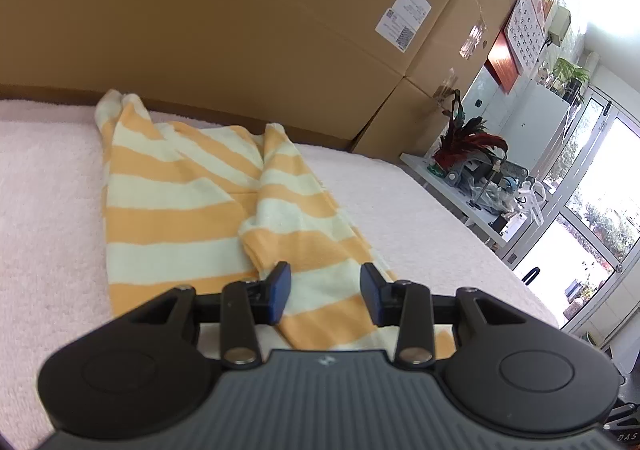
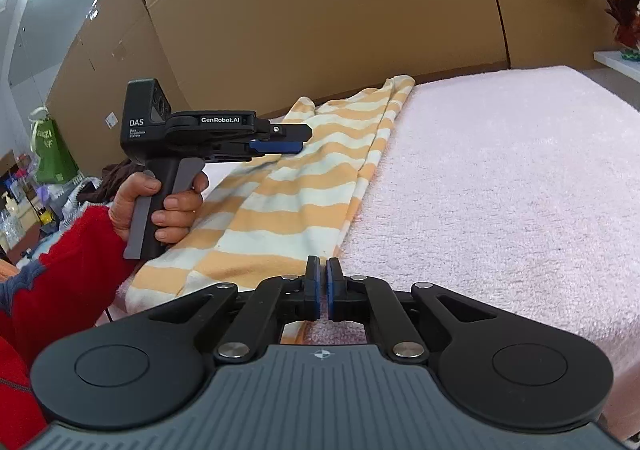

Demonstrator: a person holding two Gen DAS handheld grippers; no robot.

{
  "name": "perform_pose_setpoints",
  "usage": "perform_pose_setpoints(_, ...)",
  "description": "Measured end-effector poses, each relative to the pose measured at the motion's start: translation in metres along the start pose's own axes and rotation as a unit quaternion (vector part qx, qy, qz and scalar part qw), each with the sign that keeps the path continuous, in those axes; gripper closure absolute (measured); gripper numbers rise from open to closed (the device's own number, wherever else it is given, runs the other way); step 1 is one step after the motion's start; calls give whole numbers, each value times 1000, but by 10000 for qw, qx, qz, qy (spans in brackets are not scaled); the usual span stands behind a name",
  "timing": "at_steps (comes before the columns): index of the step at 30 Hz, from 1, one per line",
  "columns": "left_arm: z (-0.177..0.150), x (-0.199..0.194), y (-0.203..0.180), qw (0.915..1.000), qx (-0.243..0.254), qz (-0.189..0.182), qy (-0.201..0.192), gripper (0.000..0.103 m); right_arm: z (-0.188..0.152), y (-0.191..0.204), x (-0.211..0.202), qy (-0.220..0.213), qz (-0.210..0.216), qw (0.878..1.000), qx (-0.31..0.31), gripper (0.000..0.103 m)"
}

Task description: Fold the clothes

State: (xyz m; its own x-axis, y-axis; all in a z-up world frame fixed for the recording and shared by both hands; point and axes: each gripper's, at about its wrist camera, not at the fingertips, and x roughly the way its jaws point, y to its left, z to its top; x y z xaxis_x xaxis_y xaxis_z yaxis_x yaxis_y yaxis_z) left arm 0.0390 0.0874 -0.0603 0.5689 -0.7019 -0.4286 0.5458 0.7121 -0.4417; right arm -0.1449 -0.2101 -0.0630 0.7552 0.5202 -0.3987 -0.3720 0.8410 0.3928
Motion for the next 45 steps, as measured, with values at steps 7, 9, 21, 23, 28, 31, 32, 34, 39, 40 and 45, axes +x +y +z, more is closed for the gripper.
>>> perform_pose_setpoints(7,0,-1,1,10000,-12,17,-8,63,0,8,13,77,394,9992,67,83)
perform_pose_setpoints(9,0,0,1,10000,-14,17,-2,63,-3,12,19,205,453,9988,-35,85)
perform_pose_setpoints(21,0,-3,-1,10000,35,18,-65,63,-9,39,35,266,1122,9927,-360,84)
perform_pose_setpoints(23,1,-7,-6,9996,182,71,-195,65,-12,44,39,375,1267,9902,-459,84)
perform_pose_setpoints(28,11,-2,-45,9928,1186,151,-59,66,-1,23,39,4,926,9957,5,82)
perform_pose_setpoints(31,16,18,-59,9883,1504,84,241,72,0,14,44,100,770,9970,49,86)
perform_pose_setpoints(32,17,29,-57,9879,1500,142,379,82,-2,14,44,84,803,9967,13,86)
perform_pose_setpoints(34,19,52,-52,9865,1470,292,659,93,-5,15,42,41,851,9963,-63,84)
perform_pose_setpoints(39,34,78,-32,9892,1168,600,657,96,-12,11,39,-120,975,9951,97,81)
perform_pose_setpoints(40,38,82,-29,9880,1192,765,623,96,-12,9,39,-146,1014,9945,204,81)
perform_pose_setpoints(45,61,100,-29,9772,1412,1481,569,97,-14,9,40,-207,1078,9939,123,81)
